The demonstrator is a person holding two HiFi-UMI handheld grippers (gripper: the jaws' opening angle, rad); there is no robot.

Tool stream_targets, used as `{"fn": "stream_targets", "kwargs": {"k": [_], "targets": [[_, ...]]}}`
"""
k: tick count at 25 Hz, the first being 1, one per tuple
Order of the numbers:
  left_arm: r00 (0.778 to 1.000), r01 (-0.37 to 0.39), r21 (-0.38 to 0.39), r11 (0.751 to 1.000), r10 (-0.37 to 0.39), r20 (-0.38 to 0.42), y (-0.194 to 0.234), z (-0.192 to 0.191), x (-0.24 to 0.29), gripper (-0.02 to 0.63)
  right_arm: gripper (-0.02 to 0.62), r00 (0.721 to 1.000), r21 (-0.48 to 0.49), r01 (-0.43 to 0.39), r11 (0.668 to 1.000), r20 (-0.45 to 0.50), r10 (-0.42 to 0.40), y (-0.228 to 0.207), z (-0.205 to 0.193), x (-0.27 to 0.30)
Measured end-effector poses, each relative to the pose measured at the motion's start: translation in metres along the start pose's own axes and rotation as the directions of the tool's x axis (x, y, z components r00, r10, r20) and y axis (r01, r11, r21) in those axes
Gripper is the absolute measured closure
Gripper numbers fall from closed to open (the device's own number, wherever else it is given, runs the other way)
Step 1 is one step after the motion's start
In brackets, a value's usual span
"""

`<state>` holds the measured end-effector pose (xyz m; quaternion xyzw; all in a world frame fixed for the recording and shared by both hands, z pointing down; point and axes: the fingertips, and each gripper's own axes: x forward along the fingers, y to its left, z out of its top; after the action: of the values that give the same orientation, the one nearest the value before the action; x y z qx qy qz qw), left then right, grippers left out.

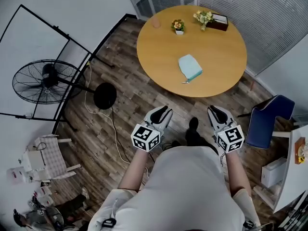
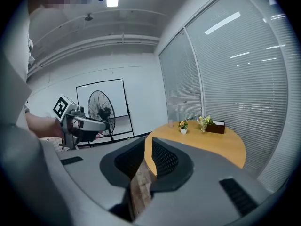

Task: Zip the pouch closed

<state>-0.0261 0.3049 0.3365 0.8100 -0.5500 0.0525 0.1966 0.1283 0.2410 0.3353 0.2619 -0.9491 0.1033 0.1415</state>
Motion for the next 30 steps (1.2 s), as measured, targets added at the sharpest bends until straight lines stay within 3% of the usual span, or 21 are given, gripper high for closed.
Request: {"fn": "stream_targets", "kwargs": {"k": [17, 30], "targets": [[0.994, -0.056, -0.040, 0.998, 0.052, -0.098, 0.050, 0.017, 0.151, 0.517, 0.545, 0.987, 0.024, -0.140, 0.990, -0.080, 0.141, -0.142, 0.004, 0.104], [0.979, -0.079, -0.066, 0.995, 0.065, -0.195, 0.079, 0.003, 0.201, 0.517, 0.545, 0.969, 0.076, -0.195, 0.978, -0.141, 0.204, -0.180, -0.017, 0.153]]}}
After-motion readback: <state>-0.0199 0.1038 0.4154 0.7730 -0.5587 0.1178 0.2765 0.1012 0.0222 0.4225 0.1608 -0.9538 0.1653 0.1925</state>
